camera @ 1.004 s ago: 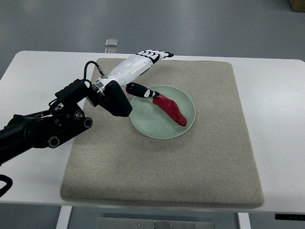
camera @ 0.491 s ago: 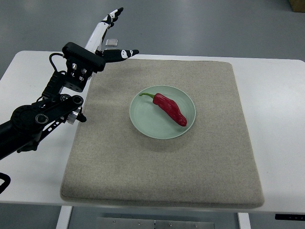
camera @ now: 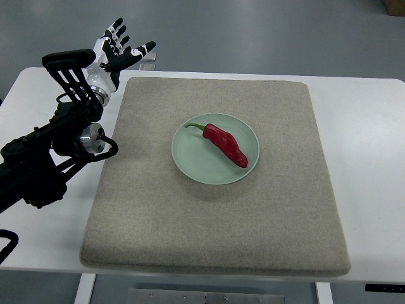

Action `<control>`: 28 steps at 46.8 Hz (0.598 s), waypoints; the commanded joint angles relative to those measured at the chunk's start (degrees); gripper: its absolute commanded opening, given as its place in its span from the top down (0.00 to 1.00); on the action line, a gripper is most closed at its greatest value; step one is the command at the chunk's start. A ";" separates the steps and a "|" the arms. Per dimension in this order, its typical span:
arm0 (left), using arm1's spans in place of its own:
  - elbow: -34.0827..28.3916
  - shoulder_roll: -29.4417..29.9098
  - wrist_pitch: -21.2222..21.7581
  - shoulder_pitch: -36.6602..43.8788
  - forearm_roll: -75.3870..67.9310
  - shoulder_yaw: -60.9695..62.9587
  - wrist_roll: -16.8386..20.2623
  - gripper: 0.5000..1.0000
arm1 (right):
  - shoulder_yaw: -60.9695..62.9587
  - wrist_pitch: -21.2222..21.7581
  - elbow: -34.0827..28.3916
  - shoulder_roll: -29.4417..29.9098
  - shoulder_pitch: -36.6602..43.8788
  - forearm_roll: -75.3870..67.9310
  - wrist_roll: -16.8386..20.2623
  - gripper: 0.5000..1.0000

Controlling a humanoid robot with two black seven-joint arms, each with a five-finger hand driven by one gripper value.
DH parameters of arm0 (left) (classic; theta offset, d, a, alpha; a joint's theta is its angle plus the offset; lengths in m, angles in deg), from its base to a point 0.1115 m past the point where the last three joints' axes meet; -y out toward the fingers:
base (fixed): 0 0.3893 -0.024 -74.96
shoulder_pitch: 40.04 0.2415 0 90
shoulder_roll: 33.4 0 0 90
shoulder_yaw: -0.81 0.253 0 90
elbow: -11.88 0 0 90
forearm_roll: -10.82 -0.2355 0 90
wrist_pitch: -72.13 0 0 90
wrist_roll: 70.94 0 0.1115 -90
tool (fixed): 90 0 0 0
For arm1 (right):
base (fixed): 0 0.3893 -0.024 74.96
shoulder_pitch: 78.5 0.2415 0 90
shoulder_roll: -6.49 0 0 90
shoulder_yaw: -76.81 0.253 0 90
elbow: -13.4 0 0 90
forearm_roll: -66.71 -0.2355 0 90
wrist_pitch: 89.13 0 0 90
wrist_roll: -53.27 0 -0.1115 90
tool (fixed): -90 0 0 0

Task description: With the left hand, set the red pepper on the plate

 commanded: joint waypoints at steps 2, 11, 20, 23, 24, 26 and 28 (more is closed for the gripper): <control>0.10 -0.23 -2.77 2.80 1.53 -4.71 -0.01 0.01 | 0.00 0.00 0.00 0.00 -0.08 0.00 0.00 0.14; 0.01 -4.27 -7.61 7.98 1.89 -13.86 -0.01 0.01 | 0.00 0.00 0.00 0.00 0.01 0.00 0.00 0.14; 0.01 -5.41 -10.25 9.83 1.89 -15.36 -0.01 0.01 | 0.00 0.00 0.00 0.00 0.01 0.00 0.00 0.14; 0.01 -6.20 -10.34 10.10 1.97 -15.44 -0.01 0.01 | 0.00 0.00 0.00 0.00 0.01 0.00 0.00 0.14; 0.01 -6.46 -10.42 10.10 1.97 -15.44 -0.01 0.01 | 0.00 0.00 0.00 0.00 0.01 0.00 0.00 0.14; 0.01 -6.82 -10.78 10.18 2.06 -15.53 -0.01 0.01 | 0.00 0.00 0.00 0.00 0.01 0.00 0.00 0.14; 0.01 -6.91 -10.95 10.27 2.06 -15.71 -0.01 0.01 | 0.00 0.00 0.00 0.00 0.01 0.00 0.00 0.14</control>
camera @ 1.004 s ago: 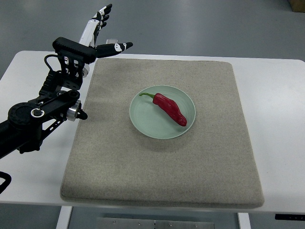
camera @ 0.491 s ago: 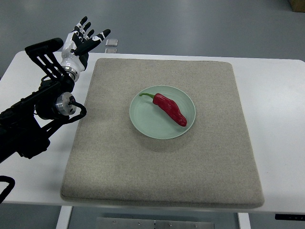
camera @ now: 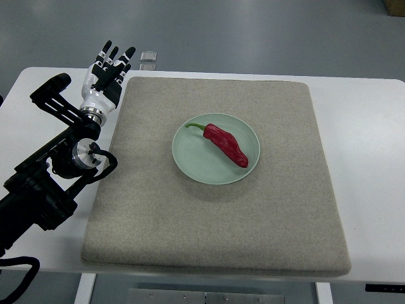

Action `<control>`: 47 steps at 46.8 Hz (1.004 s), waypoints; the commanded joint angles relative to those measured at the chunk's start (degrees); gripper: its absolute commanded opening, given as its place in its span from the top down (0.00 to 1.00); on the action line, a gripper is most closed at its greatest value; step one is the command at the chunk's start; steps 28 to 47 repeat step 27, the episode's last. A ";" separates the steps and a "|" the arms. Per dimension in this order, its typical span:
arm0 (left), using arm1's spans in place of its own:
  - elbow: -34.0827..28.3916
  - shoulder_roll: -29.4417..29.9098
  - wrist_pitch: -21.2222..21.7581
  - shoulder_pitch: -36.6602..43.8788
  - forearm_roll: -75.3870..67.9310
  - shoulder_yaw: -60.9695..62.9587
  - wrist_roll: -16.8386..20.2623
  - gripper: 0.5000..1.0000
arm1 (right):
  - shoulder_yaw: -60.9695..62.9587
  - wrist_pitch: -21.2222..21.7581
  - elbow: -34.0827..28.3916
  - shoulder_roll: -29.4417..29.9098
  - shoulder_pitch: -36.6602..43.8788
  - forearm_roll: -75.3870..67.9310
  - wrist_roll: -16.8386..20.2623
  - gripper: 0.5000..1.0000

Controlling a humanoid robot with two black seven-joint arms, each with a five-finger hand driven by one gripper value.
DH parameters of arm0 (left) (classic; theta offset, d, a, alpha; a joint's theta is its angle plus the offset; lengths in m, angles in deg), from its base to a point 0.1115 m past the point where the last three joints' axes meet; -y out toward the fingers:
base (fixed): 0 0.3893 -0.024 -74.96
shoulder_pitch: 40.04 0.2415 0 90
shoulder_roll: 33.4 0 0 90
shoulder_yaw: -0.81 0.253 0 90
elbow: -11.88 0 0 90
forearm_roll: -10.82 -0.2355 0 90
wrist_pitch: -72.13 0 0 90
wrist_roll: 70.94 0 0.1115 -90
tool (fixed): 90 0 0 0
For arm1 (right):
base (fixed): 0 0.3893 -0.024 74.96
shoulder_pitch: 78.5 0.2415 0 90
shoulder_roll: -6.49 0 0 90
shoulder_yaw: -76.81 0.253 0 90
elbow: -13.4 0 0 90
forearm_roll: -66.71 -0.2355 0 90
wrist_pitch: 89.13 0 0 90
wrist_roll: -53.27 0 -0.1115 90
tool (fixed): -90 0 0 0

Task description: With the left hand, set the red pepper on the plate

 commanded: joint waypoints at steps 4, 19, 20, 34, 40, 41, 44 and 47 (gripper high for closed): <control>0.01 -0.41 -0.40 0.41 0.15 -0.42 -0.01 0.01 | 0.09 0.09 -0.09 0.00 -0.01 0.00 0.00 0.14; 0.10 -0.49 -0.75 0.50 0.15 -0.42 0.17 0.01 | 0.00 0.09 -0.44 0.00 -0.01 0.09 0.00 0.14; 0.10 -0.49 -0.75 0.50 0.15 -0.42 0.34 0.01 | 0.00 0.09 -0.44 0.00 0.08 0.09 0.00 0.14; 0.01 -0.41 -0.75 0.50 0.15 -0.42 0.35 0.01 | -0.09 0.18 -0.53 0.00 0.08 0.61 0.26 0.14; 0.01 -0.41 -0.75 0.50 0.15 -0.42 0.35 0.01 | -0.09 0.18 -0.53 0.00 0.08 0.61 0.26 0.14; 0.01 -0.41 -0.75 0.50 0.15 -0.42 0.35 0.01 | -0.09 0.18 -0.53 0.00 0.08 0.61 0.26 0.14; 0.01 -0.41 -0.75 0.50 0.15 -0.42 0.35 0.01 | -0.09 0.18 -0.53 0.00 0.08 0.61 0.26 0.14; 0.01 -0.41 -0.75 0.50 0.15 -0.42 0.35 0.01 | -0.09 0.18 -0.53 0.00 0.08 0.61 0.26 0.14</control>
